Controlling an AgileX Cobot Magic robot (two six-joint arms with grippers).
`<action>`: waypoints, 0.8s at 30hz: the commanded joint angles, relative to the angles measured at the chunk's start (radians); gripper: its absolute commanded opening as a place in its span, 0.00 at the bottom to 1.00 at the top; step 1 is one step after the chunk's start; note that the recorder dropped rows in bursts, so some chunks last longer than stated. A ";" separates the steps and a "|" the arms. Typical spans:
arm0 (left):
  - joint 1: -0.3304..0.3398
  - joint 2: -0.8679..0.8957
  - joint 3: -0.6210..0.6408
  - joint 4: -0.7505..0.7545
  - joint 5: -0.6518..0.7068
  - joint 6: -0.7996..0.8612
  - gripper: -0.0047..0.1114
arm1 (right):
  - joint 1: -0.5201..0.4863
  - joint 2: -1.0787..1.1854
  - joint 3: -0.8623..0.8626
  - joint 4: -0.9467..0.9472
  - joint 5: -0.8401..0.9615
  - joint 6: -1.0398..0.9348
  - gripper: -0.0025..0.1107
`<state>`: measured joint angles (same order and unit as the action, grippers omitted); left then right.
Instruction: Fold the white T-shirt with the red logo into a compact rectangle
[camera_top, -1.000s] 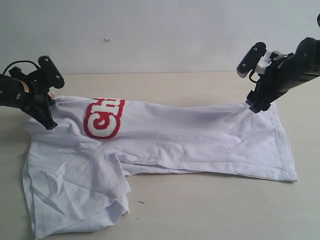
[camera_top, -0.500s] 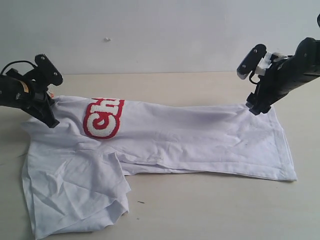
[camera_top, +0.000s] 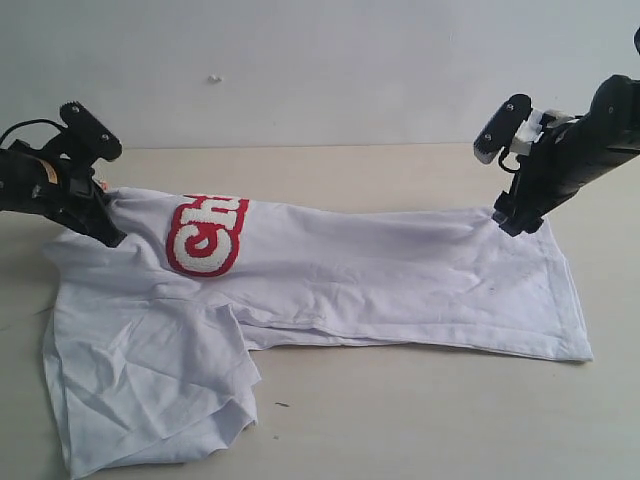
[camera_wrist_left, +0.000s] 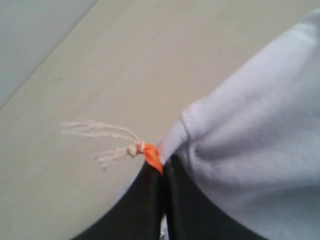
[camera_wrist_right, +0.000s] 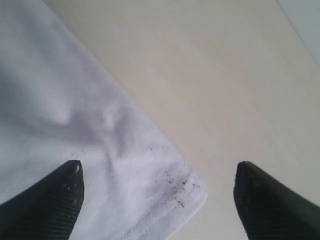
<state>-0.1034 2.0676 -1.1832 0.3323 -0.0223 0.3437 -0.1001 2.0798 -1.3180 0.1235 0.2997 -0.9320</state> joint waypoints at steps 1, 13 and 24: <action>0.005 0.001 0.002 -0.009 -0.002 -0.017 0.04 | -0.004 -0.009 -0.006 0.000 0.004 0.002 0.71; 0.022 0.001 0.002 -0.009 -0.024 -0.074 0.90 | -0.004 -0.009 -0.006 0.000 0.034 0.002 0.71; 0.194 -0.076 0.002 -0.009 -0.039 -0.199 0.89 | -0.004 -0.007 -0.006 0.000 0.063 0.002 0.71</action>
<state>0.0715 2.0155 -1.1832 0.3323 -0.1206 0.1580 -0.1001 2.0798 -1.3180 0.1235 0.3488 -0.9320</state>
